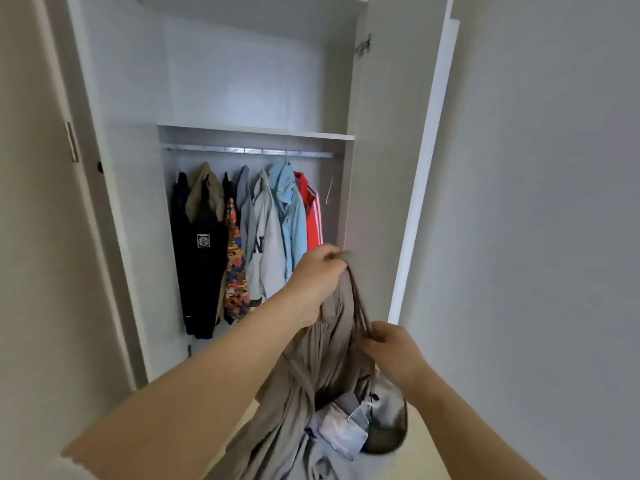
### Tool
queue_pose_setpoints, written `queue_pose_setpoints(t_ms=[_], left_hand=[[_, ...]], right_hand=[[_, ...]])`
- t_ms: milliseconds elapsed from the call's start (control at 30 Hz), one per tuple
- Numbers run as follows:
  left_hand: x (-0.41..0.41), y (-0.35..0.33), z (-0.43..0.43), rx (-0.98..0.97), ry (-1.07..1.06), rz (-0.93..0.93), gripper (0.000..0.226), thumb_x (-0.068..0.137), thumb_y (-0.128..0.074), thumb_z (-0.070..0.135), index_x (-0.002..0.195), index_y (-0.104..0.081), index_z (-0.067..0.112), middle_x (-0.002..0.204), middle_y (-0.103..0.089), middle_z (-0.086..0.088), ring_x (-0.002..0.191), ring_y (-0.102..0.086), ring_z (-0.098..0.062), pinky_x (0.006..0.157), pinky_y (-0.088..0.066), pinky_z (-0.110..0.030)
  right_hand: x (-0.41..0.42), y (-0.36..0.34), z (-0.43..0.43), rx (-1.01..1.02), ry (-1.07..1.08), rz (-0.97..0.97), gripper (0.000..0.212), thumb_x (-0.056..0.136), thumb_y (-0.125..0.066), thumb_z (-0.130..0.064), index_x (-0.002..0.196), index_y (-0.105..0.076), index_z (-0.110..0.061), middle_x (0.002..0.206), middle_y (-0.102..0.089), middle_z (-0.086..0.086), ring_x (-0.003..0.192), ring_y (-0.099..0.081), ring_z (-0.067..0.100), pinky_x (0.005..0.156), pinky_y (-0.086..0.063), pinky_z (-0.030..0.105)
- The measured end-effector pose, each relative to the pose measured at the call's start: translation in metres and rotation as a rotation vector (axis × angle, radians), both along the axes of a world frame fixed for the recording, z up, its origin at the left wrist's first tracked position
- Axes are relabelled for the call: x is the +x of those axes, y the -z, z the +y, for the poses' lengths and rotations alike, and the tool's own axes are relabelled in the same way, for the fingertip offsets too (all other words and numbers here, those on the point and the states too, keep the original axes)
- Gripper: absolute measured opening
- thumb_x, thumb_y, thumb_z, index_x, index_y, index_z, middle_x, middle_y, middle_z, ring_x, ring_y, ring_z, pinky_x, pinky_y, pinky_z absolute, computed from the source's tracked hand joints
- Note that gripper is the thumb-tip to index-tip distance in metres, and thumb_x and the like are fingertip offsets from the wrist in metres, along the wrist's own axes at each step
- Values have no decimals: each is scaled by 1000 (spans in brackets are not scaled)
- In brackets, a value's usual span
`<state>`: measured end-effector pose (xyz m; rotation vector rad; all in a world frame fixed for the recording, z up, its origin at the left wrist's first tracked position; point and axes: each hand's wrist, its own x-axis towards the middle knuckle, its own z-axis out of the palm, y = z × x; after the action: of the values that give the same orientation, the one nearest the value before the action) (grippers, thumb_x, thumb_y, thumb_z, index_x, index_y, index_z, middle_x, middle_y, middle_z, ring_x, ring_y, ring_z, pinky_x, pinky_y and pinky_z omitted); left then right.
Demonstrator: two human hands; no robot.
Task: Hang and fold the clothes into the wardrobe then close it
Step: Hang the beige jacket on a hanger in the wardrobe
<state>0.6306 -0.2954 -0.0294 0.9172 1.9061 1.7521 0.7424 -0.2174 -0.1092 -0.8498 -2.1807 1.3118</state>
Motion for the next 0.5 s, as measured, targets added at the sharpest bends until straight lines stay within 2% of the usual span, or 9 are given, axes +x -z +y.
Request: queue_pose_setpoints(t_ms=[67,133,233,300,400,433,500], left_hand=[[-34,3,-1,-38,-73,73,23,92,-44,9,80,-58,23,81,-57,-3,75,-54,-17,64,-42,-25],[-70,8,-1,-157,-159,295,19,90,-44,11,88,-60,21,83,-57,-1,81,-54,-19,66,-41,-26],[-127,18,4,-388,-328,618,22,85,-45,13,96,-59,26,89,-61,4,83,-56,-19,63,-41,-29],[-165,24,17,-470,-444,705,24,86,-45,13,99,-58,28,90,-59,6,81,-54,-17,58,-37,-28],[-216,21,51,-531,-550,790,18,89,-45,11,98,-57,22,93,-60,0,79,-52,-18,63,-41,-31],[-232,18,63,-531,-565,822,17,89,-46,11,97,-57,19,94,-59,-2,80,-53,-20,64,-43,-33],[-261,9,88,-499,-594,905,14,89,-46,12,97,-57,17,94,-57,-3,80,-53,-21,64,-42,-33]], right_hand=[[-31,7,15,-31,29,1,24,92,-51,-10,68,-56,-12,63,-52,1,62,-48,16,55,-36,24],[-62,6,34,-139,88,113,23,93,-45,-7,72,-54,-8,65,-49,5,61,-45,17,57,-34,26],[-114,-5,69,-212,137,256,24,95,-41,-11,77,-55,-14,73,-54,4,67,-48,16,65,-41,29],[-150,-13,94,-151,112,287,23,96,-41,-13,80,-57,-15,79,-57,2,72,-49,13,69,-42,28],[-197,-24,141,-52,42,266,22,93,-47,-11,76,-61,-9,76,-57,8,73,-50,16,72,-44,32],[-212,-29,160,30,20,216,22,92,-49,-13,76,-62,-7,75,-57,9,76,-51,17,74,-44,34],[-242,-33,203,238,11,119,18,92,-53,-16,76,-62,-12,76,-55,3,78,-50,18,67,-36,27]])
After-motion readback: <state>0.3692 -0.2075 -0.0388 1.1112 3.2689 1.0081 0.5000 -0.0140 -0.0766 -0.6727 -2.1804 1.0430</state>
